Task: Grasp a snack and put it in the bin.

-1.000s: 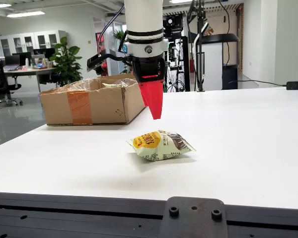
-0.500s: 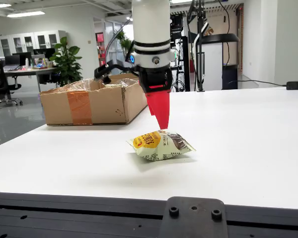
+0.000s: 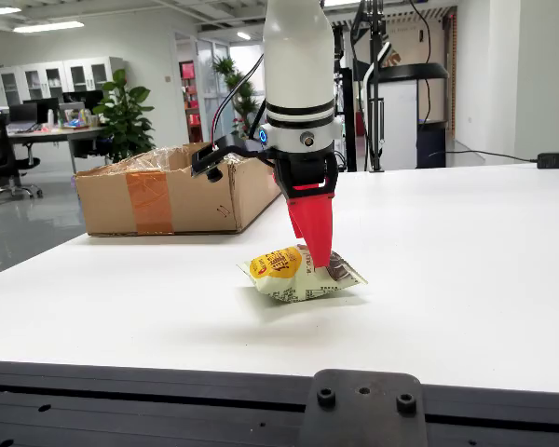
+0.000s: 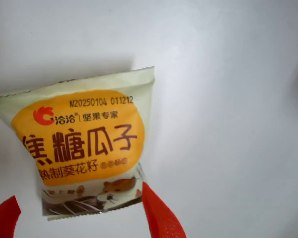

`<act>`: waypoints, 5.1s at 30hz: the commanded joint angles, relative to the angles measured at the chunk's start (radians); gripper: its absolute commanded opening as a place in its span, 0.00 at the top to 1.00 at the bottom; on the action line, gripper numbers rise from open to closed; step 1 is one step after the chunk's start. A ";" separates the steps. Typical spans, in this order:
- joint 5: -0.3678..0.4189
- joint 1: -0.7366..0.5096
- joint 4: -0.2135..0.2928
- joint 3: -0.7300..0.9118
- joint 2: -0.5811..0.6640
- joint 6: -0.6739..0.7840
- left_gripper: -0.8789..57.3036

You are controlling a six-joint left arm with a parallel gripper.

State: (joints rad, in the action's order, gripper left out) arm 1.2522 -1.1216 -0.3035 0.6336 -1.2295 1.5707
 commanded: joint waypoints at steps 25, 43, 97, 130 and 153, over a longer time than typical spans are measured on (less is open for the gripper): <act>-0.001 0.021 -0.006 -0.080 -0.088 0.000 0.17; -0.002 0.015 0.003 -0.088 -0.119 0.000 0.44; 0.010 0.182 -0.130 0.593 0.744 -0.004 0.72; -0.104 0.569 -0.151 0.159 0.536 -0.650 0.74; -0.055 0.620 -0.164 -0.125 0.376 -0.752 0.22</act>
State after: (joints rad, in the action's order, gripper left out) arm 1.1837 -0.4935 -0.4696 0.5282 -0.8411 0.8259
